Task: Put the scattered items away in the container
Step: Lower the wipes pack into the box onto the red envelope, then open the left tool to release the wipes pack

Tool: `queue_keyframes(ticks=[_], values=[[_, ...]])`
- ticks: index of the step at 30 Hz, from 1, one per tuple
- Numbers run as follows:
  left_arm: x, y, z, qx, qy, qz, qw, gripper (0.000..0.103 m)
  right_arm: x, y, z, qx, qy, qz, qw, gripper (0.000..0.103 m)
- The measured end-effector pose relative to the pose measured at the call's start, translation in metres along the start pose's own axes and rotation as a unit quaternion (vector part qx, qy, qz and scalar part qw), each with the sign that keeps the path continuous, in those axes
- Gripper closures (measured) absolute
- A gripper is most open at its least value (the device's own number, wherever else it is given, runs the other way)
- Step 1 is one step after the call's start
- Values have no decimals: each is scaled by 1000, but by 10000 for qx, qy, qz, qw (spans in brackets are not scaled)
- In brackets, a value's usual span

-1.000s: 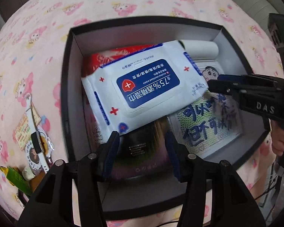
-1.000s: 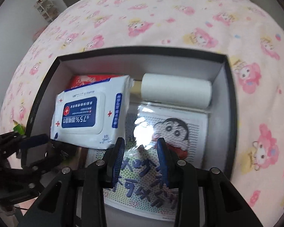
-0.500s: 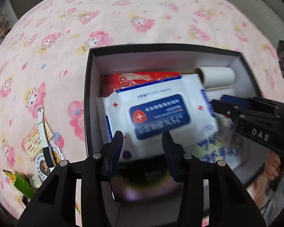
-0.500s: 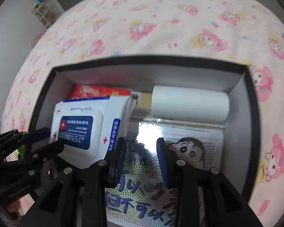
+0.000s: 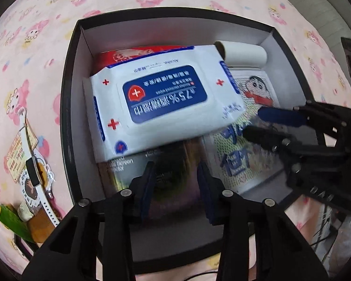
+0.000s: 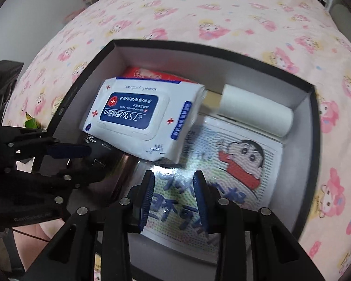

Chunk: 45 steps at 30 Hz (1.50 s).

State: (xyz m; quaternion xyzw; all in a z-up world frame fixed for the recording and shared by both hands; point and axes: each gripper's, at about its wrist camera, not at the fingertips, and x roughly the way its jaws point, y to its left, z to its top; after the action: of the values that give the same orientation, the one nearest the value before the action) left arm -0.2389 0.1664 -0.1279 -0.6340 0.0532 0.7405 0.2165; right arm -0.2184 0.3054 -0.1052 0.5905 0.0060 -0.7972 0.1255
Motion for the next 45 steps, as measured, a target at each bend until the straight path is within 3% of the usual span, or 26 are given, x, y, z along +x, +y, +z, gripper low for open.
queue_keyframes(ticks=[7, 16, 27, 32, 37, 45], values=[[8, 6, 20, -55, -33, 1, 10000, 71, 20, -2, 16, 67, 160, -90, 9998, 73], [12, 10, 39, -7, -172, -15, 9999, 72, 27, -9, 26, 373, 67, 13, 9993, 73], [15, 17, 59, -115, -311, 19, 9994, 80, 32, -18, 41, 623, -123, -445, 9970, 73], [-6, 8, 47, 149, -480, -29, 9987, 74, 18, -15, 36, 591, -225, -295, 9976, 73], [-29, 20, 42, 11, -783, -114, 9969, 73, 3, -14, 27, 758, -406, -26, 9963, 73], [-16, 28, 46, -120, -646, -58, 9978, 72, -11, -13, 30, 831, -690, 8, 9941, 73]])
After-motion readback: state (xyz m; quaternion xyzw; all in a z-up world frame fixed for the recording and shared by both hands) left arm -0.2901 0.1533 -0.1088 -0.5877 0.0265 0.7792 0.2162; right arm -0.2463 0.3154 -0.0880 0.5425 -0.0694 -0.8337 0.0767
